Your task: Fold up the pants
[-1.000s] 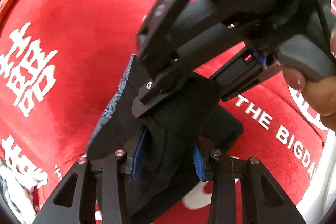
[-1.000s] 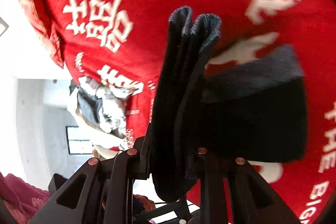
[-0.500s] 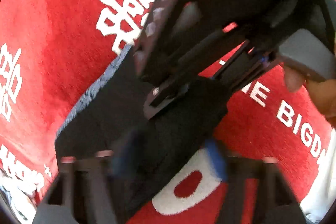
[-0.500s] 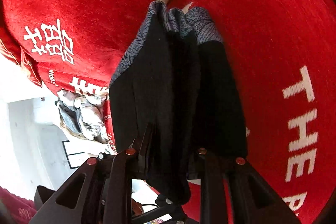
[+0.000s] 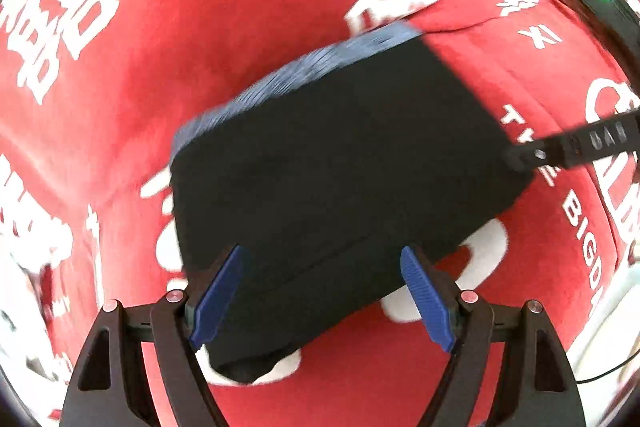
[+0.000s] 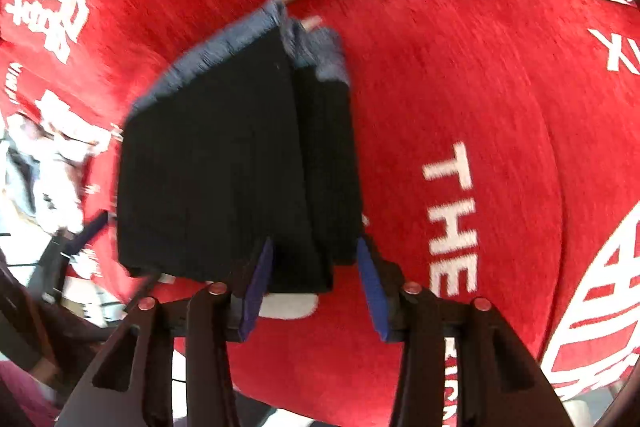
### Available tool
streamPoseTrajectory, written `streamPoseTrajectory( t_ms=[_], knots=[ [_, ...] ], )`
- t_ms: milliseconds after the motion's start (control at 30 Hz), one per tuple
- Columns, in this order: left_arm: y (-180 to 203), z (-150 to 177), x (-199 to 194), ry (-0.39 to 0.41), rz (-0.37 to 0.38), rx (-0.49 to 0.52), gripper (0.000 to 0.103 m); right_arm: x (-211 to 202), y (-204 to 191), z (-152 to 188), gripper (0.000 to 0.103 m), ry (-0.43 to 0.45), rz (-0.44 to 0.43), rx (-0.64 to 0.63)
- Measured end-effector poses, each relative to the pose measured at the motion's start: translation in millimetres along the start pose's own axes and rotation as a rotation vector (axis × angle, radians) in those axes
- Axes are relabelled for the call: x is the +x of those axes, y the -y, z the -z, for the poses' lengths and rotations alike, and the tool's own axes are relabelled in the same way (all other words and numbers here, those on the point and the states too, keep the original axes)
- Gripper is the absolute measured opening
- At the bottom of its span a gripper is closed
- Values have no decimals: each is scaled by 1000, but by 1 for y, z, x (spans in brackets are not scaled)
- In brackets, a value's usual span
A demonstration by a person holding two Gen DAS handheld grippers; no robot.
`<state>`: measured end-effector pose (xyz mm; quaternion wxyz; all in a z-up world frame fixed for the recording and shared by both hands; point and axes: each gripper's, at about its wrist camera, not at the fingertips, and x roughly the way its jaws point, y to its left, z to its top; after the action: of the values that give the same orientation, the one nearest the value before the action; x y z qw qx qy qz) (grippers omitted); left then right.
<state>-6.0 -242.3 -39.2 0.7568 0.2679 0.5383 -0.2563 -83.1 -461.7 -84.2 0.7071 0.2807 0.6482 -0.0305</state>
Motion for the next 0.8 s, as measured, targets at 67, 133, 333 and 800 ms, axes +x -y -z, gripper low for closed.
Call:
streamPoseTrajectory(
  t_ms=[67,133,333,800],
  knots=[
    [-13,1,6,-30,3,-36,81,2,-2,3,52,19,12,30],
    [-25,6,10,-54,6,-67,81,1,-3,5,52,31,10,74],
    [-53,15,15,-73,43,-128,103,-6,-13,19,57,34,58,113],
    [-104,35,24,-149,102,-180,103,-18,-72,39,73,66,151,89]
  ],
)
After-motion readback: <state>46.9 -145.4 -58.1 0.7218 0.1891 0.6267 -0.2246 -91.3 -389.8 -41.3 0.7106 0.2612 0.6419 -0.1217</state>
